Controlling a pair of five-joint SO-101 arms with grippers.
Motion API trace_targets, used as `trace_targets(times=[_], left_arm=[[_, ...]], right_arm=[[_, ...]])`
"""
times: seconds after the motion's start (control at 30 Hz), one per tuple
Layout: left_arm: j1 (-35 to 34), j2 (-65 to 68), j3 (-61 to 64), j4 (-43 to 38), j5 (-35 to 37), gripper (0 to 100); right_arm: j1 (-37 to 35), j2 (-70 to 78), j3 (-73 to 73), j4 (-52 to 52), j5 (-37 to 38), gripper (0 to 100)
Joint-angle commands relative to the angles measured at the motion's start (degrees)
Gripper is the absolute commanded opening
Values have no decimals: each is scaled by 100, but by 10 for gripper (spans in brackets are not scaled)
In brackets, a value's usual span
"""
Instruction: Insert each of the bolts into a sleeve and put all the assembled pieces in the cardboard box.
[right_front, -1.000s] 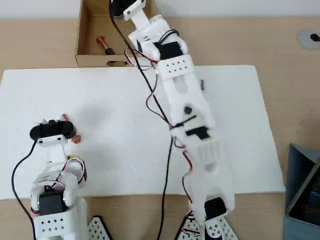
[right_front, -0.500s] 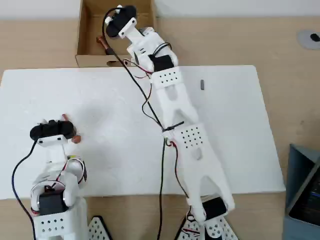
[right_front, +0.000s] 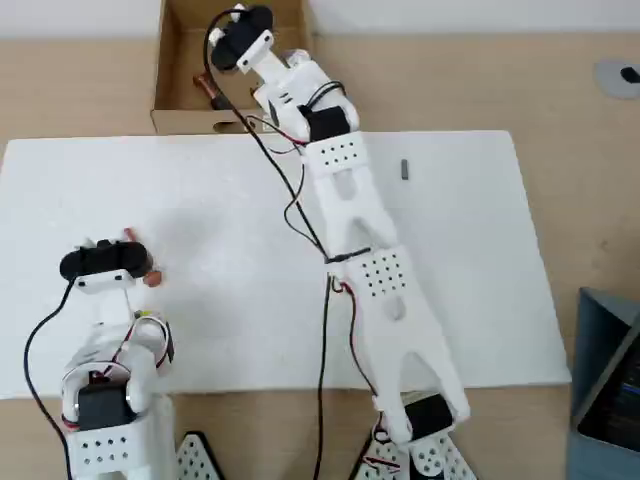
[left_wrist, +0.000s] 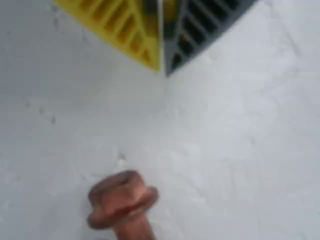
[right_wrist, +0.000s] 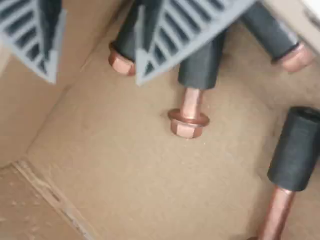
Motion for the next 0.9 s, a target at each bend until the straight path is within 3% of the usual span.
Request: trace_targets(times=[0.0,0.17,0.8,0.87], left_arm=[[-44,-48,-35,9,-35,2],[-44,-48,-35,9,-35,2],[-44,-48,-35,9,-35,2],[-44,-48,-35,9,-35,2]], right_arm=[[84,-312,-716,712,18,127],[145,-1007,-716,1943,18,127],[523,-2747,-673,5169,44,130],[690,-2844,-681,5160,44,129]])
